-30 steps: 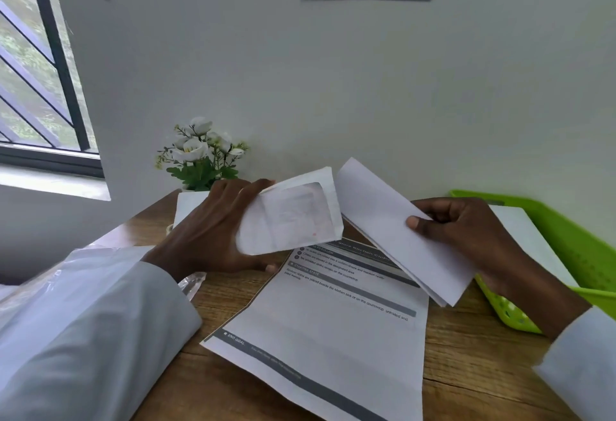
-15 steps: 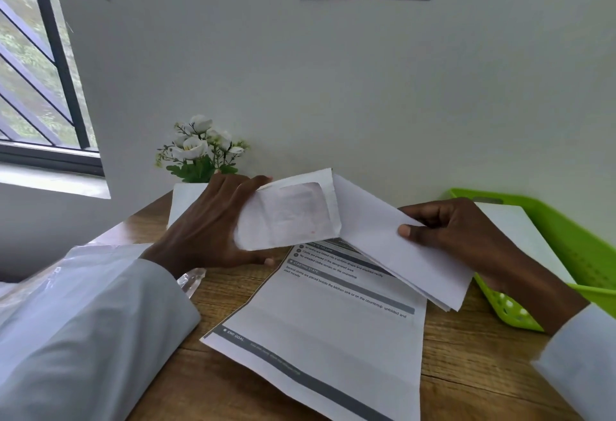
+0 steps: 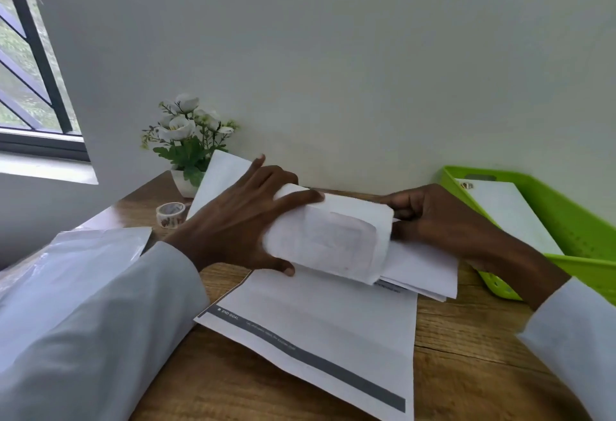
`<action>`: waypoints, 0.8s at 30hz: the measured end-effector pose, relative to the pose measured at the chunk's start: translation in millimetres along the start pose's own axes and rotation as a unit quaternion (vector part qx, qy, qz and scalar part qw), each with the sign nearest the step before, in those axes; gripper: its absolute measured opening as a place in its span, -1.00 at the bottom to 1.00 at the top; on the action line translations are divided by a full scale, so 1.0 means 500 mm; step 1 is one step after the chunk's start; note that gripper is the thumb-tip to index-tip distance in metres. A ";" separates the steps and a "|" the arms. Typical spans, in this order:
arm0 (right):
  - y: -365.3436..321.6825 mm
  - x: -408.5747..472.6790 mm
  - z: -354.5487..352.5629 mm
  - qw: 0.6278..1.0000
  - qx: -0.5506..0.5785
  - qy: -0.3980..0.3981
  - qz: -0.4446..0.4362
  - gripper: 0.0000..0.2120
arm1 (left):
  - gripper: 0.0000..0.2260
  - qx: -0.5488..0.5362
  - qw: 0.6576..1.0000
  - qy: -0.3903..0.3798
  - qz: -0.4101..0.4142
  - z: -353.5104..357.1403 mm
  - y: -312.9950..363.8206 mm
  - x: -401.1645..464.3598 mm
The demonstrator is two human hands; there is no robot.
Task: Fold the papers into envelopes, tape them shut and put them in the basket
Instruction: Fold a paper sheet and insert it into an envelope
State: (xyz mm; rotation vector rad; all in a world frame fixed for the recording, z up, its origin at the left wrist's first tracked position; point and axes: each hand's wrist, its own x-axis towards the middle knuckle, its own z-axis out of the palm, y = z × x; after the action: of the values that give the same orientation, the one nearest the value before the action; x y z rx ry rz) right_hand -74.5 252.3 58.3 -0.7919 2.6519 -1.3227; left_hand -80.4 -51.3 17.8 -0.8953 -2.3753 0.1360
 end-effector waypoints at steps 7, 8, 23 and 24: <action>0.000 0.008 0.010 0.998 -0.028 0.045 0.016 -0.37 | -0.10 -0.008 1.000 0.021 0.020 0.009 0.022 0.012; 0.001 0.006 0.002 0.999 -0.022 0.038 0.025 -0.38 | -0.10 -0.005 1.000 0.020 0.017 0.009 0.018 0.009; 0.011 0.013 0.023 0.993 0.064 0.079 0.056 -0.66 | -0.12 -0.007 0.999 0.028 0.017 0.011 0.026 0.014; 0.011 0.012 0.029 0.991 0.084 0.086 0.054 -0.62 | -0.13 -0.008 0.999 0.031 0.018 0.011 0.027 0.015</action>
State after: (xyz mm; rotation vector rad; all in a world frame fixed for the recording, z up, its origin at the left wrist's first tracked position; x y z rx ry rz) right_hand -77.9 241.8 46.0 -0.5274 2.6188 -1.6251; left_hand -80.2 -35.4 13.2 -0.9357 -2.3074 0.1028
